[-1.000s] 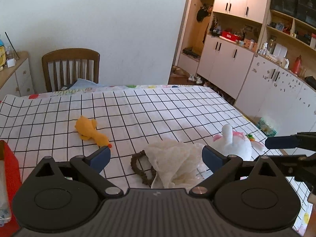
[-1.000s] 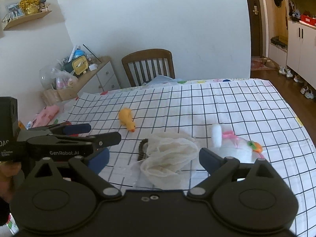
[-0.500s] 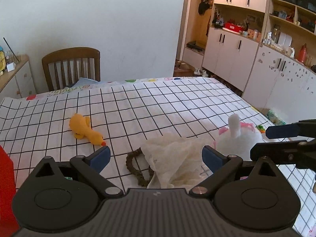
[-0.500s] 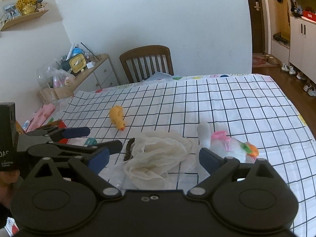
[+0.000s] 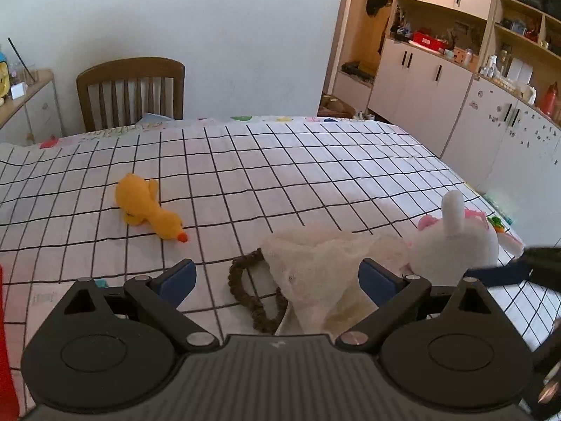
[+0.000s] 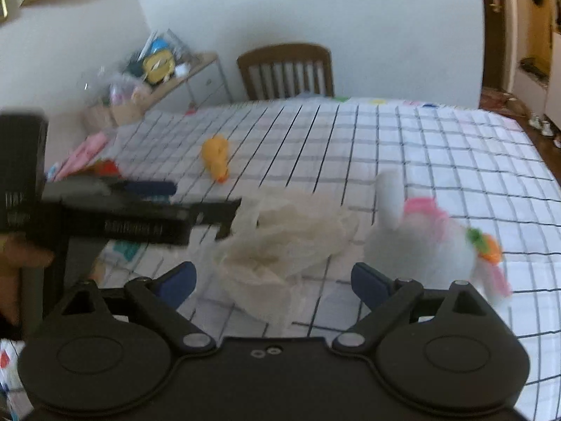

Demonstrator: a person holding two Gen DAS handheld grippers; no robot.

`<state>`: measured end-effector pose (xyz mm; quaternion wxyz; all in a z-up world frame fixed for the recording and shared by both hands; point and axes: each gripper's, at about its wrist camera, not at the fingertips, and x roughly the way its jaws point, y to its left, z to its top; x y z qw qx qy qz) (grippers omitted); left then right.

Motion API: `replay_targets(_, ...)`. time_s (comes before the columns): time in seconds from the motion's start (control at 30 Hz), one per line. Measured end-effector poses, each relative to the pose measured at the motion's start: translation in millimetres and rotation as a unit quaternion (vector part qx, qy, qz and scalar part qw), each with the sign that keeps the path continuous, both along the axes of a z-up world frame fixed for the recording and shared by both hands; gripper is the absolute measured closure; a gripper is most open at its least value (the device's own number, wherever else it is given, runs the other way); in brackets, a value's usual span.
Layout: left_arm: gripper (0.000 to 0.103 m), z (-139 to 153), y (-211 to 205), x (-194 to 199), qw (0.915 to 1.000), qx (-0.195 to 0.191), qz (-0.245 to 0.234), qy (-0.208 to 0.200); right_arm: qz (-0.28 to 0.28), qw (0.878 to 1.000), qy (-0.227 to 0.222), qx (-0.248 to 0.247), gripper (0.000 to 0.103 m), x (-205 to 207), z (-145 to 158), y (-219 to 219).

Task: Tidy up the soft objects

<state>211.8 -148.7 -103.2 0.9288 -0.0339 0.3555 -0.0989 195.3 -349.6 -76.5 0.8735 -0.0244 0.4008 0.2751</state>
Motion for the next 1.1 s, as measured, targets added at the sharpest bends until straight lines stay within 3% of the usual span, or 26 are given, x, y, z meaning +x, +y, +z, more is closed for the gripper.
replay_targets(0.2, 0.003, -9.6, -23.0, 15.7, 0.9992, 0.008, -0.039, 0.011, 0.018, 1.000, 0.016, -0.013, 0.016, 6.4, -18.0, 8.0)
replay_targets(0.5, 0.004, -30.9, -57.5, 37.5, 0.9944, 0.042, -0.087, 0.043, 0.021, 0.999, 0.032, -0.017, 0.018, 10.1, -31.9, 1.0)
replay_targets(0.53, 0.007, -32.0, -58.6, 38.4, 0.9944, 0.042, -0.087, 0.043, 0.020, 0.999, 0.034, -0.017, 0.018, 10.3, -32.8, 0.1)
replay_targets(0.6, 0.031, -33.6, -58.2, 41.6, 0.9941, 0.038, -0.088, 0.050, 0.019, 0.999, 0.037, -0.015, 0.018, 10.8, -34.4, -1.0)
replay_targets(0.73, 0.057, -36.0, -52.2, 44.6, 0.9947, 0.028, -0.081, 0.057, 0.023, 0.999, 0.041, -0.015, 0.019, 10.4, -36.8, -1.4)
replay_targets(0.77, 0.071, -35.4, -49.7, 45.2, 0.9949, 0.024, -0.079, 0.058, 0.024, 0.999, 0.042, -0.015, 0.018, 10.3, -37.4, -0.4)
replay_targets(0.9, 0.085, -32.6, -40.6, 45.3, 0.9955, 0.003, -0.077, 0.055, 0.038, 0.998, 0.043, -0.020, 0.018, 6.7, -39.7, 5.7)
replay_targets(1.1, 0.091, -23.7, -26.3, 44.2, 0.9973, -0.021, -0.054, 0.044, 0.067, 0.996, 0.033, -0.047, 0.016, -1.0, -45.3, 21.4)
